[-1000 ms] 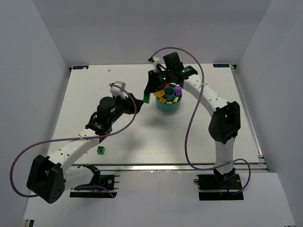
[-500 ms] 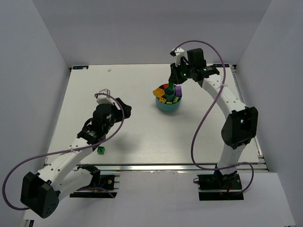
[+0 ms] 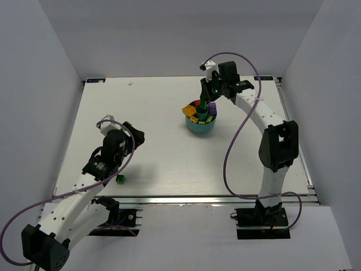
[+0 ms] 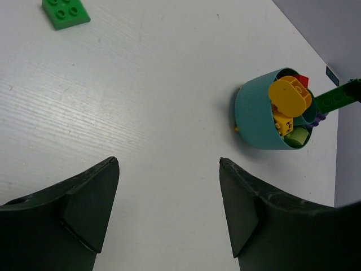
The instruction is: Sort the legos into containers by color
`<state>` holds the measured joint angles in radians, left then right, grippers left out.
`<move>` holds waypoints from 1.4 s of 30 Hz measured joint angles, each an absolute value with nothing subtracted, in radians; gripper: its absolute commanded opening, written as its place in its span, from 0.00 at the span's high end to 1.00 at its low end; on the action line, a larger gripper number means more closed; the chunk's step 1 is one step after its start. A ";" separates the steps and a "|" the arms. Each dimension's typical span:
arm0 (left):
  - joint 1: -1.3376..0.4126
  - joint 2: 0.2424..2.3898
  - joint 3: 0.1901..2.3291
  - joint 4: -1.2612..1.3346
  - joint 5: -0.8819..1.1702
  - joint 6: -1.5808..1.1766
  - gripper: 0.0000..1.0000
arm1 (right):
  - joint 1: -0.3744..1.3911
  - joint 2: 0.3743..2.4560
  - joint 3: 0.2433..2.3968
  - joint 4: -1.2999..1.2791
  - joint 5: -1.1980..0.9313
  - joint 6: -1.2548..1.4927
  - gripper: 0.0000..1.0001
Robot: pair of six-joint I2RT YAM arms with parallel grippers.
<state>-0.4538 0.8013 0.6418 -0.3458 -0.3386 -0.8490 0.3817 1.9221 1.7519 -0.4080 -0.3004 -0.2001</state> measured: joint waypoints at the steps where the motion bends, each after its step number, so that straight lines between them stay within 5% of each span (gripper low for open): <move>1: -0.453 0.802 0.642 -0.360 -0.339 -0.862 0.19 | 0.382 1.932 1.752 -0.409 -0.301 -0.199 1.00; 7: -0.445 0.804 0.642 -0.424 -0.338 -0.912 0.19 | 0.382 1.944 1.752 -0.402 -0.302 -0.190 0.98; 11: -0.434 0.811 0.656 -0.461 -0.337 -0.934 0.19 | 0.382 1.945 1.752 -0.390 -0.302 -0.187 0.75; 21: -0.415 0.813 0.690 -0.555 -0.337 -1.031 0.26 | 0.382 1.958 1.751 -0.385 -0.302 -0.187 0.55; 24: -0.411 0.805 0.690 -0.601 -0.339 -1.072 0.51 | 0.382 1.958 1.750 -0.385 -0.309 -0.190 0.49; 25: -0.410 0.802 0.691 -0.618 -0.341 -1.085 0.74 | 0.382 1.958 1.749 -0.385 -0.312 -0.194 0.46; 28: -0.400 0.802 0.701 -0.691 -0.350 -1.122 0.87 | 0.382 1.953 1.748 -0.389 -0.351 -0.248 0.11; 31: -0.385 0.815 0.717 -0.780 -0.352 -1.157 0.75 | 0.375 1.899 1.693 -0.384 -0.444 -0.358 0.10; 32: -0.380 0.822 0.719 -0.809 -0.352 -1.171 0.54 | 0.374 1.871 1.665 -0.382 -0.485 -0.395 0.10; 34: -0.370 0.839 0.719 -0.866 -0.345 -1.194 0.38 | 0.372 1.805 1.616 -0.388 -0.569 -0.472 0.11; 35: -0.364 0.850 0.719 -0.893 -0.343 -1.208 0.21 | 0.372 1.779 1.607 -0.395 -0.614 -0.506 0.14; 39: -0.334 0.885 0.713 -0.966 -0.325 -1.230 0.05 | 0.370 1.713 1.606 -0.398 -0.778 -0.596 0.24; 42: -0.287 0.899 0.694 -1.010 -0.306 -1.254 0.04 | 0.372 1.705 1.605 -0.398 -0.847 -0.614 0.25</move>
